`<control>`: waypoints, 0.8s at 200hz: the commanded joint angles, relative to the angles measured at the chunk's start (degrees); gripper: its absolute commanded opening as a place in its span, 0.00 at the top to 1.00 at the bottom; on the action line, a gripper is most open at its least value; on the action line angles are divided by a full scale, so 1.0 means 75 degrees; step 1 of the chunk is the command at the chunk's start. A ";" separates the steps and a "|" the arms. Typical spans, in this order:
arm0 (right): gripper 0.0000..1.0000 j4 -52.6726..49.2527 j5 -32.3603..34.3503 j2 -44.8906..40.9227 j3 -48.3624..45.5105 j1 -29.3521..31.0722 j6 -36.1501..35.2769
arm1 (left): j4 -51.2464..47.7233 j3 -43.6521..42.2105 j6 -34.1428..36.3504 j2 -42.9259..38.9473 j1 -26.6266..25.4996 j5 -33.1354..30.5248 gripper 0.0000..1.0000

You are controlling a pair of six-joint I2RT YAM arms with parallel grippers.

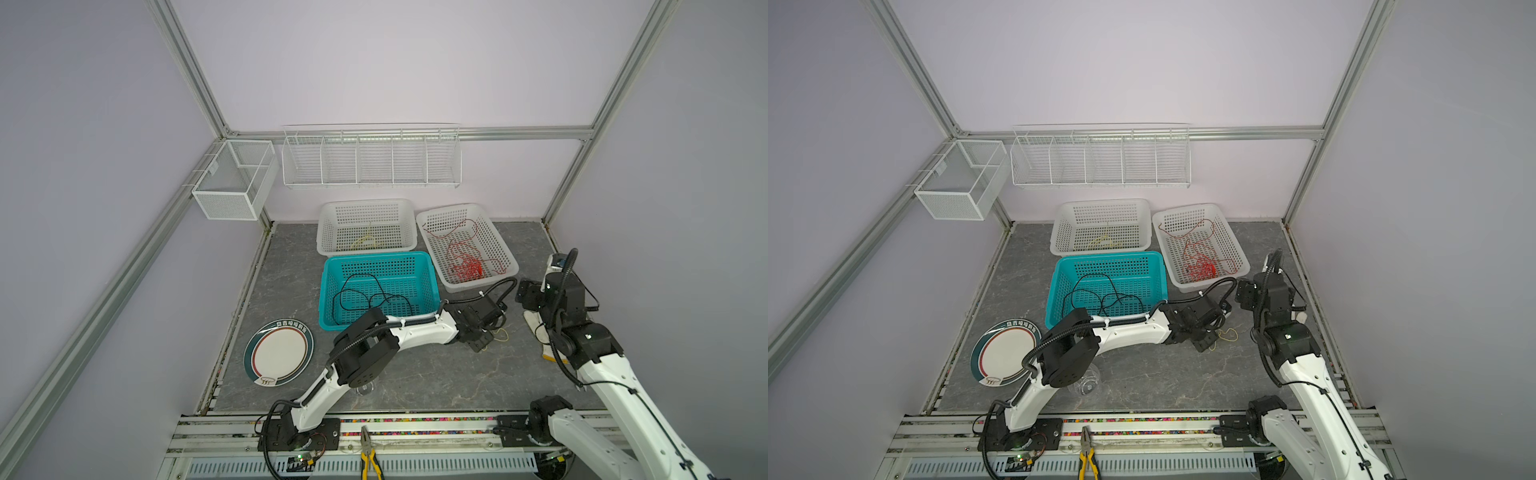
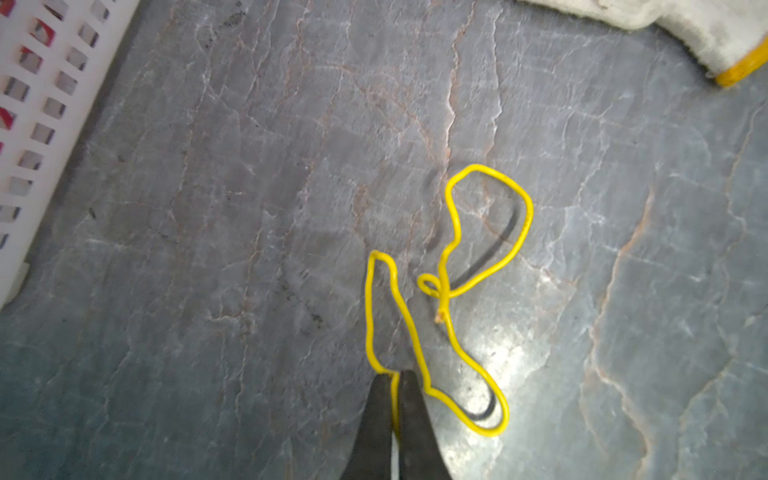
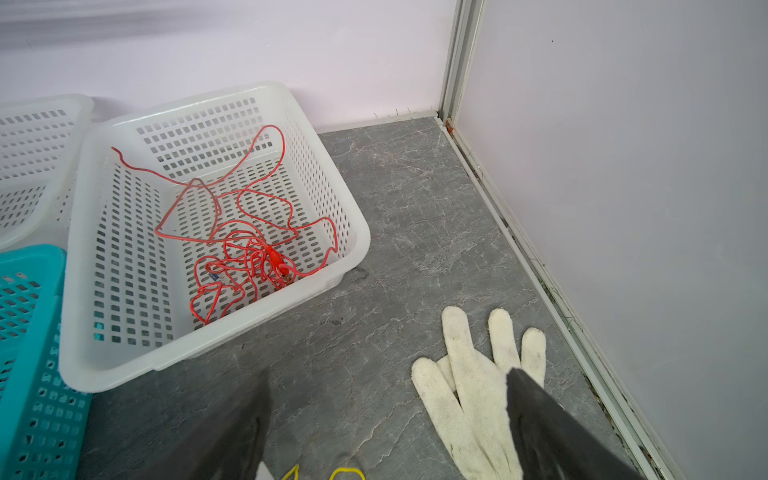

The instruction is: Untangle the cables

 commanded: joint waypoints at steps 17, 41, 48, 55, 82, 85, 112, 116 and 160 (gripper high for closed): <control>0.11 0.0201 -0.0057 -0.0150 -0.0183 -0.0030 0.0150 | 0.0055 0.0013 -0.0098 -0.0259 -0.0033 -0.0191 1.00; 0.11 0.0136 0.0033 -0.0199 -0.0175 -0.0036 0.0195 | 0.0538 -0.0367 0.0048 -0.0776 -0.0034 -0.0174 1.00; 0.11 0.0110 0.0048 -0.0244 -0.0182 -0.0028 0.0193 | 0.0665 -0.0486 0.0086 -0.0939 -0.0036 -0.0191 1.00; 0.11 0.0087 0.0054 -0.0286 -0.0171 -0.0035 0.0185 | 0.0802 -0.0608 0.0134 -0.1096 -0.0039 -0.0203 1.00; 0.11 -0.0033 0.0112 -0.0540 -0.0118 -0.0039 0.0175 | 0.1291 -0.1129 0.0313 -0.1789 -0.0035 -0.0351 1.00; 0.11 -0.0042 0.0107 -0.0573 -0.0113 -0.0039 0.0181 | 0.1353 -0.1189 0.0329 -0.1878 -0.0038 -0.0402 1.00; 0.11 -0.0076 0.0012 -0.0850 -0.0089 -0.0039 0.0210 | 0.1790 -0.1700 0.0272 -0.2576 -0.0037 -0.1302 1.00; 0.11 -0.0091 -0.0014 -0.0877 -0.0089 -0.0039 0.0210 | 0.1860 -0.1787 0.0201 -0.2692 -0.0037 -0.1488 1.00; 0.11 -0.0145 -0.0241 -0.1024 -0.0124 -0.0039 0.0210 | 0.2361 -0.2623 0.0752 -0.3714 0.0133 -0.2940 1.00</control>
